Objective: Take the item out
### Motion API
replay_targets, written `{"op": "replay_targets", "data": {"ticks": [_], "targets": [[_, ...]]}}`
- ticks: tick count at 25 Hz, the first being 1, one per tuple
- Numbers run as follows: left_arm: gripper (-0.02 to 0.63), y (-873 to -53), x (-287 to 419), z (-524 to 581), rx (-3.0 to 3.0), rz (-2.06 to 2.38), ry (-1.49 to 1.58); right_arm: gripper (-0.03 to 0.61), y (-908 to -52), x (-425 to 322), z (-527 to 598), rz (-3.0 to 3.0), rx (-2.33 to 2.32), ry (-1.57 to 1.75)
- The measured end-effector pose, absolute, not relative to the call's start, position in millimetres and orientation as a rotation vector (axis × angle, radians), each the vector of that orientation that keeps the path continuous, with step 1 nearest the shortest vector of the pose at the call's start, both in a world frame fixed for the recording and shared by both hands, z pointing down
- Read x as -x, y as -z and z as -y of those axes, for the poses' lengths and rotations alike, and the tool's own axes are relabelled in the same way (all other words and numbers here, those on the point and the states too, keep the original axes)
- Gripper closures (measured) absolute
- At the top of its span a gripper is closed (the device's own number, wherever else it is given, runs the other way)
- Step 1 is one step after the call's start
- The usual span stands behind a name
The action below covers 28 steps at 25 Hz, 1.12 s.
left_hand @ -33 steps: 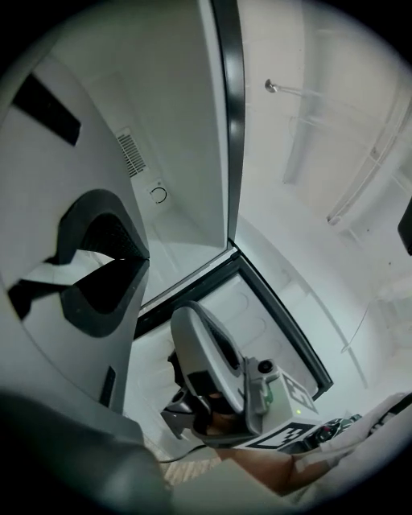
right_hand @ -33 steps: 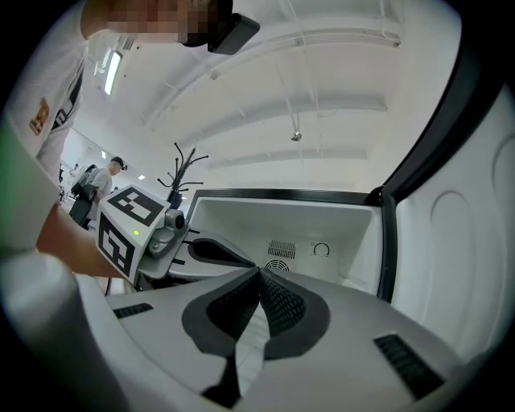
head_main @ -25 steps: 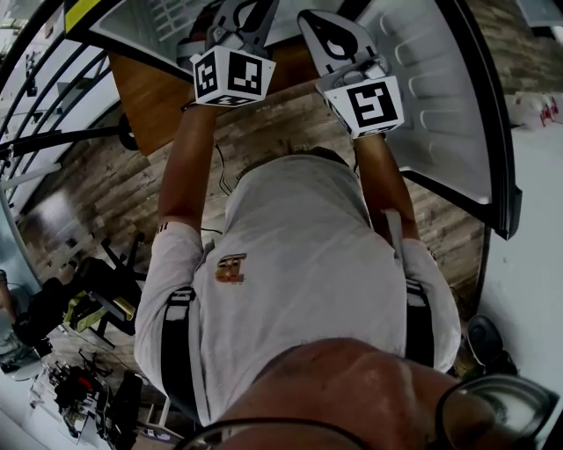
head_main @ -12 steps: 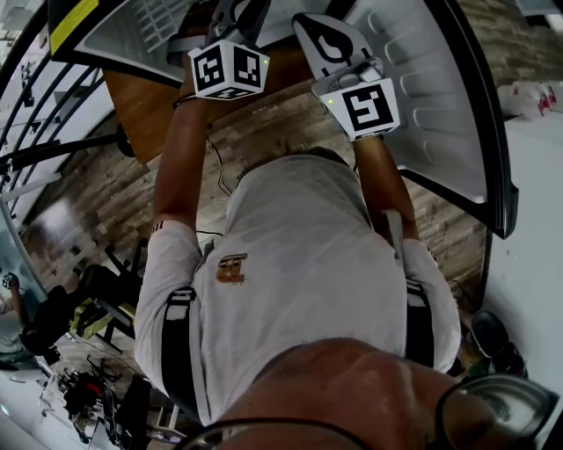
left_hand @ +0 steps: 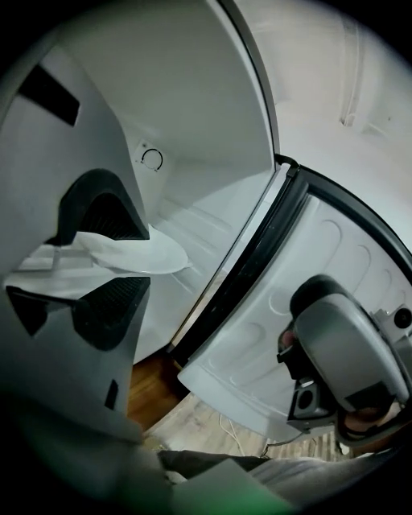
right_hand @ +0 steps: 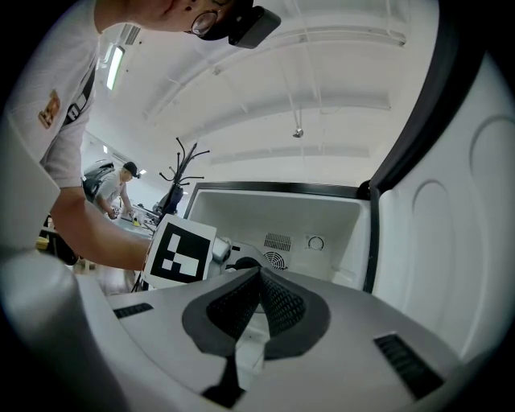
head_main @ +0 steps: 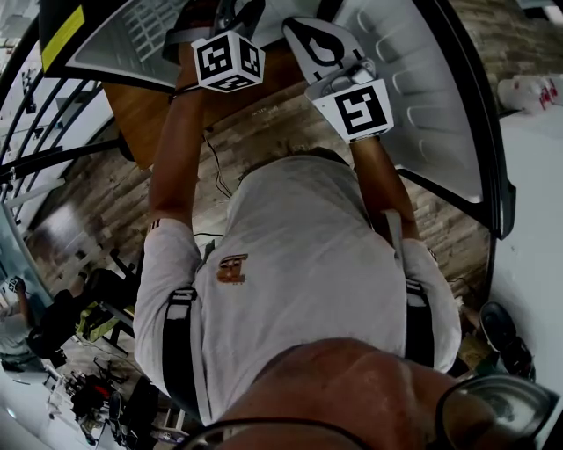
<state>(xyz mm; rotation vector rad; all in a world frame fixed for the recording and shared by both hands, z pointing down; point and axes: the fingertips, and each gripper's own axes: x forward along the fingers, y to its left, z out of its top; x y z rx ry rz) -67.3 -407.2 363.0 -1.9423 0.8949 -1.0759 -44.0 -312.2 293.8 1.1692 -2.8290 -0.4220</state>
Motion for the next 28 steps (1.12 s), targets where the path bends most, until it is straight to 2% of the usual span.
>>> {"op": "replay_targets", "data": {"ticks": [13,15,23,28], "targets": [[0.463,-378,62,425,1.903,-0.857,1.162,0.545,-301,36,314,2.824,-1.151,0.396],[0.491,-377,62,425,1.903,-0.858,1.161,0.545,-303,36,314,2.822,-1.145,0.391],[0.535,-377,58,423,1.912,-0.843,1.161,0.545,-305,32,316,2.824,-1.130,0.383],[0.540,-377,57,422,1.931,-0.829,1.166,0.545,-308,31,317,2.823,-1.124,0.372]]}}
